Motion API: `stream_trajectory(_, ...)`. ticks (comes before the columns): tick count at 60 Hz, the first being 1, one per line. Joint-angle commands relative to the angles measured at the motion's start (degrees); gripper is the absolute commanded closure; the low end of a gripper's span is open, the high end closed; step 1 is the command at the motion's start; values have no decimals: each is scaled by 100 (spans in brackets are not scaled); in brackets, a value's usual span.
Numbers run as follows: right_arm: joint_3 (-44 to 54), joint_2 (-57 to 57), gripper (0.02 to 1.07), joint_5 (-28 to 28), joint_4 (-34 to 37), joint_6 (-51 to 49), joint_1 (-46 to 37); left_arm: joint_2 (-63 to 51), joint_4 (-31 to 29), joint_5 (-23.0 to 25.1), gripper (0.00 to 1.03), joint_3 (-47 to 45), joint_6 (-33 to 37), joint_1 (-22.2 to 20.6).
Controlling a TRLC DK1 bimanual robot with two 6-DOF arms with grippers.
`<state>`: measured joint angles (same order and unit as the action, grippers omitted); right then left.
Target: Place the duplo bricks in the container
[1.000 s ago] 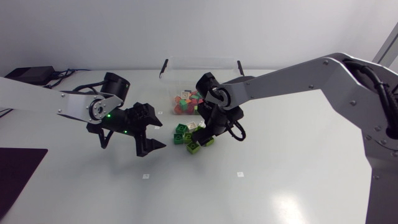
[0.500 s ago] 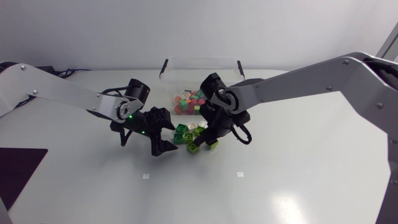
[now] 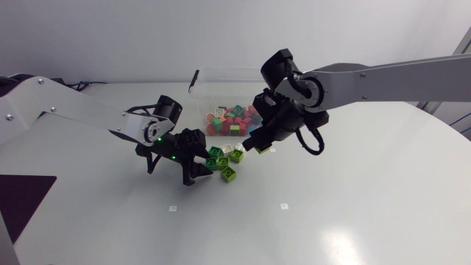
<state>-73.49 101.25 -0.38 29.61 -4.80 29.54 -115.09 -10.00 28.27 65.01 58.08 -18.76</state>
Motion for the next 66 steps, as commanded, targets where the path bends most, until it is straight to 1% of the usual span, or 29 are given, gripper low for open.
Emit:
stream_trajectory(1,-51,-202,78,-23,133,-109,-71,-207,-2,56,56,143,-96,-75)
stream_trajectory(6,-209,-281,78,-41,186,-74,-150,-233,-11,56,71,126,-96,-127)
stream_trajectory(12,-420,-334,78,-111,195,5,-229,-207,-72,47,73,82,-96,-163)
stream_trajectory(23,-824,-220,78,-261,89,207,-370,101,-406,47,73,64,-52,-127)
stream_trajectory(35,-1062,-35,78,-436,-350,453,-484,654,-670,47,73,-112,-25,-92)
stream_trajectory(47,-1290,-53,78,-621,-702,647,-607,1393,-1022,47,73,-129,-8,57)
stream_trajectory(56,-1413,79,78,-709,-1009,770,-730,1735,-1232,47,73,55,-43,75)
stream_trajectory(61,-1466,211,78,-709,-1229,787,-774,1850,-1268,56,73,178,-140,83)
stream_trajectory(66,-1615,413,78,-709,-1299,805,-809,1911,-1276,73,73,363,-289,83)
